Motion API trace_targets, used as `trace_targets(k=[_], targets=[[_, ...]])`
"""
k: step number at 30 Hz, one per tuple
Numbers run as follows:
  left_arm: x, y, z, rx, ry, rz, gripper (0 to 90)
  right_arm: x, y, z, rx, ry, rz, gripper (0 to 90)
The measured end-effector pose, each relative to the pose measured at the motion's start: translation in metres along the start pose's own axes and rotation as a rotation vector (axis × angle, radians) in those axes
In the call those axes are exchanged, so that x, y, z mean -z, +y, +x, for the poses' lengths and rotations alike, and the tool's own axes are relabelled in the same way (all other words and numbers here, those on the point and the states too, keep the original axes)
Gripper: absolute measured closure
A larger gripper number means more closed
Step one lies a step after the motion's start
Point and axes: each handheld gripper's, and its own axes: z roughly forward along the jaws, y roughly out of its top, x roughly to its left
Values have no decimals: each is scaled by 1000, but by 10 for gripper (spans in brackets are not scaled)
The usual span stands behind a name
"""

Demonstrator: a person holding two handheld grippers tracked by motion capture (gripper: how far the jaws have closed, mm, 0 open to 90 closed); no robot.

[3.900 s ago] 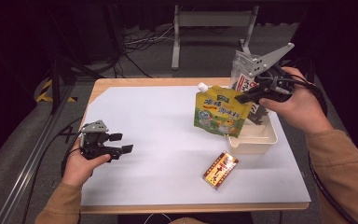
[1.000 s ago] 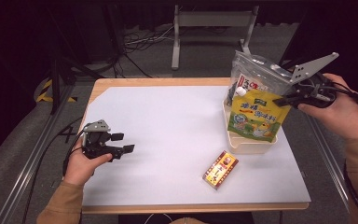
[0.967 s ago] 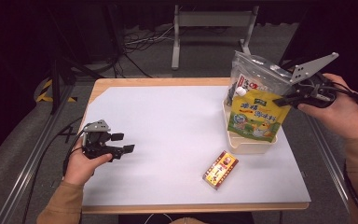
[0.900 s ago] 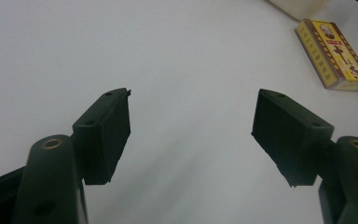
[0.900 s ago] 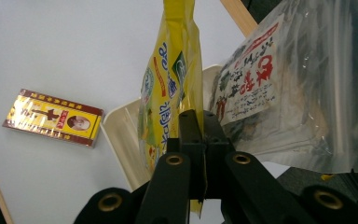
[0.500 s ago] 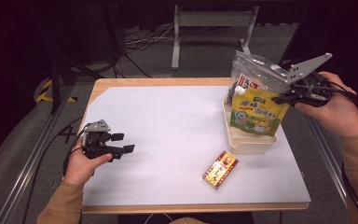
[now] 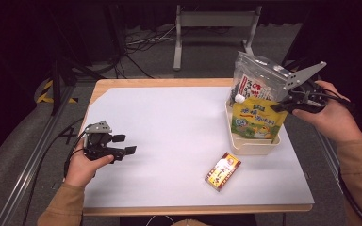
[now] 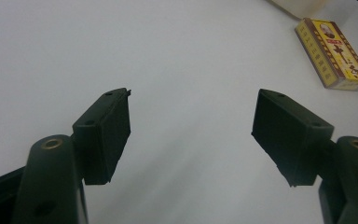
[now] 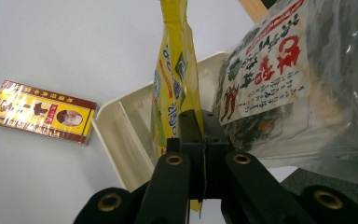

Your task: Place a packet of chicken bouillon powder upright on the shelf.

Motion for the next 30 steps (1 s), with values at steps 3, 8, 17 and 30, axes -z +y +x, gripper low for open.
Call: trace_targets(k=[3, 8, 17, 30], targets=[[-1, 0, 0, -9, 0, 6, 283, -3, -5, -1, -19, -1, -4, 900], [-9, 3, -6, -18, -14, 21, 283, -5, -11, -2, -49, 18, -14, 900], [-25, 10, -17, -53, -43, 48, 280, -11, -19, -2, -85, 29, -14, 900], [-50, 19, -36, -82, -81, 81, 263, -11, -22, -1, -131, 6, -37, 818]])
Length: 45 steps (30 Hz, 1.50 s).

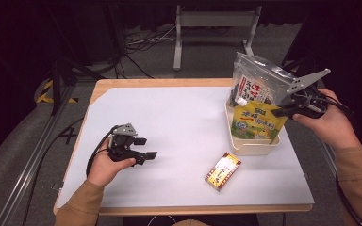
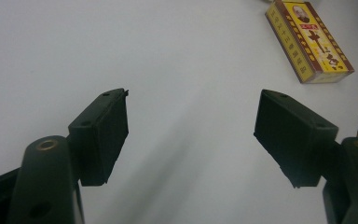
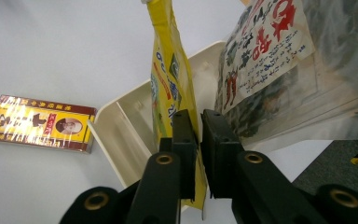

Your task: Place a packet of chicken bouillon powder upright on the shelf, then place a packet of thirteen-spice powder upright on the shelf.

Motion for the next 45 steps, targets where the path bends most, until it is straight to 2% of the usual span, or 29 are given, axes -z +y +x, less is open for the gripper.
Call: trace_targets(k=[4, 6, 8, 10, 15, 17, 20, 24, 27, 28, 35, 45], targets=[[-5, 2, -6, -6, -4, 11, 261, 2, -1, 1, -9, 7, -30, 712], [-7, 3, -9, -16, -11, 14, 261, 5, 0, 3, -11, 15, -53, 687], [-9, 5, -13, -17, -12, 25, 251, 9, 2, 5, 0, 7, -79, 611], [-13, 8, -18, -39, -15, 31, 244, 15, 4, 9, 2, 5, -124, 584], [-24, 17, -33, -83, -43, 44, 241, 27, 6, 18, 2, 0, -181, 519], [-30, 20, -39, -102, -54, 48, 239, 31, 5, 23, -2, 4, -195, 505], [-39, 26, -45, -108, -93, 45, 239, 36, 5, 31, -3, 18, -213, 480], [-49, 31, -52, -115, -108, 48, 239, 41, 4, 39, -24, 31, -239, 472], [-55, 36, -57, -135, -113, 46, 239, 43, 3, 45, -40, 46, -259, 469], [-57, 37, -59, -130, -116, 47, 239, 42, 2, 46, -44, 49, -267, 466], [-71, 43, -74, -145, -141, 59, 231, 34, -4, 59, -67, 74, -314, 447], [-89, 52, -96, -167, -179, 77, 216, 24, -11, 69, -85, 79, -335, 424]])
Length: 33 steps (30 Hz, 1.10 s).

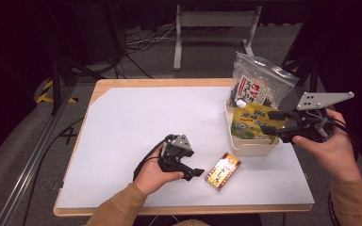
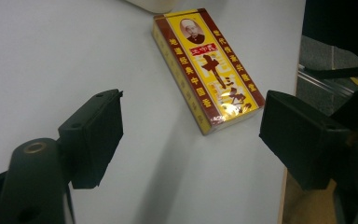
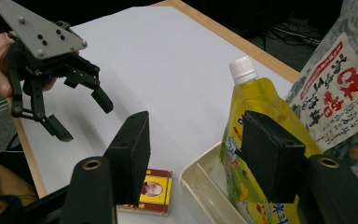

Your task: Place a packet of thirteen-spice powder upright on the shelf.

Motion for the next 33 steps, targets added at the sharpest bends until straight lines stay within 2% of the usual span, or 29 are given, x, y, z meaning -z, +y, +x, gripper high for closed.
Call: trace_targets(k=[9, 12, 18, 21, 25, 33], targets=[[-24, 10, -12, -16, -15, 24, 195, -4, -6, 2, -13, 1, -13, 395], [-32, 12, -15, -2, -17, 32, 194, -6, -7, 4, -15, 1, -21, 390], [-47, 14, -17, -1, 1, 46, 181, -9, -9, 6, -4, -5, -36, 388], [-51, 15, -17, 17, 4, 38, 164, -9, -10, 6, -7, -4, -35, 387], [-60, 16, -20, 16, 32, 60, 137, -11, -13, 7, -17, 0, -33, 382], [-75, 18, -24, 12, 34, 85, 100, -12, -18, 8, -29, -1, -33, 372]])
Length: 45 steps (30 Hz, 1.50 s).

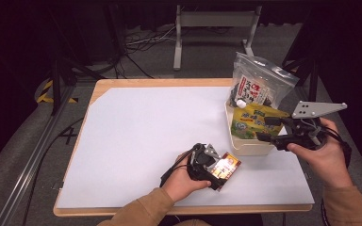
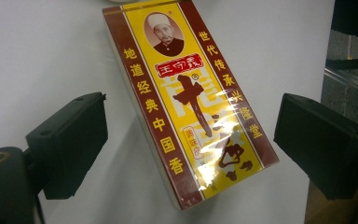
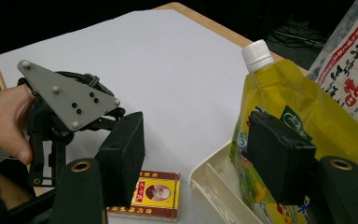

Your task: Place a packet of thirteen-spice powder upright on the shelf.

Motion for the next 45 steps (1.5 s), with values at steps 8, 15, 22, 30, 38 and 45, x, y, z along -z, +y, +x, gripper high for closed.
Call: trace_targets(k=[8, 15, 22, 30, 38, 45], targets=[[-15, 0, -7, -37, 23, 50, 90, 1, -4, 1, -4, -6, -2, 369], [-19, -1, -11, -50, 44, 78, 122, -1, -7, 2, -8, -3, 4, 365], [-13, -3, -10, -46, 43, 86, 243, -6, -9, 3, -7, 7, 8, 364], [-9, -5, -11, -49, 41, 95, 300, -9, -11, 2, -9, 10, 18, 378], [-2, -8, -13, -69, 56, 55, 323, -11, -8, 6, -11, 30, 46, 402], [13, -9, -16, -98, 73, -1, 325, -8, -2, 10, 2, 13, 58, 408]])
